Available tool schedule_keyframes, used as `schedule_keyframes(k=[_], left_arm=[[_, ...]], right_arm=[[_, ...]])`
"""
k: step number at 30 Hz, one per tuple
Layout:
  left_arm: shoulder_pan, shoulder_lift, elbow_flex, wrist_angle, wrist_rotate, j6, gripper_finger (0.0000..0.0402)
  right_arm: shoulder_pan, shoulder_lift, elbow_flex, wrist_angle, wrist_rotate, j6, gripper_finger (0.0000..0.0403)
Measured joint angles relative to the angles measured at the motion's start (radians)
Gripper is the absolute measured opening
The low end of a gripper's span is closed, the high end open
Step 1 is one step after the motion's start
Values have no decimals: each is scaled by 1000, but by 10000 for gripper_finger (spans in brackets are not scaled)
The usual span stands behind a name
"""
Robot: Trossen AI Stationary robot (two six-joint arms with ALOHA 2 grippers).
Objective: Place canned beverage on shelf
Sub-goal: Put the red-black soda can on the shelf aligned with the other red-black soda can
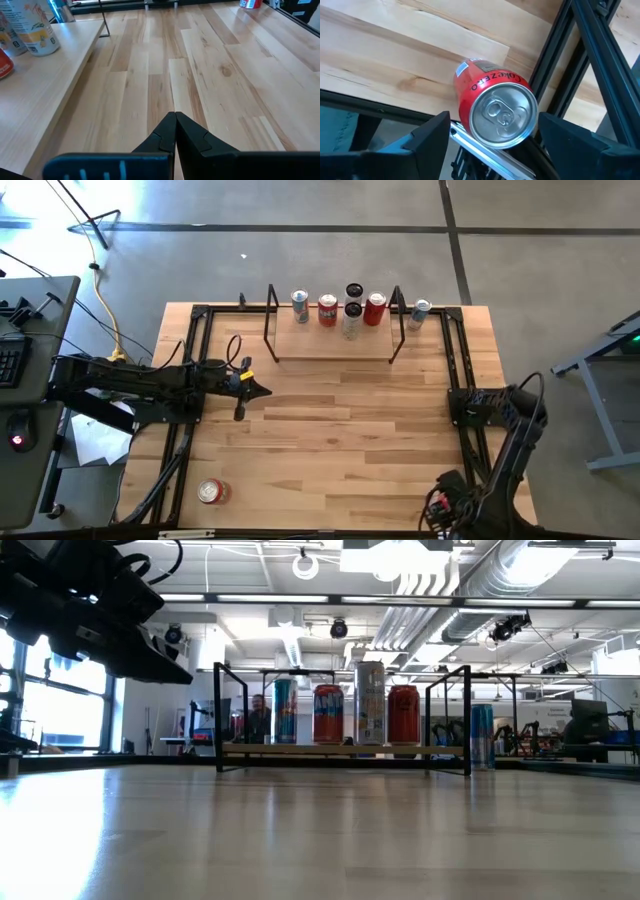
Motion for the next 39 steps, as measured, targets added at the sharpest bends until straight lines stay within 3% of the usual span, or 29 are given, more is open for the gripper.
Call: schedule_keyframes(k=[16, 25, 39], left_arm=[[0, 0, 0, 0, 0, 2, 0], [0, 0, 0, 0, 0, 0, 0], [-2, 0, 0, 0, -1, -9, 0]], right_arm=[[14, 29, -2, -30, -14, -8, 288], [14, 22, -114, 59, -80, -27, 289], [-29, -24, -121, 99, -37, -39, 288]])
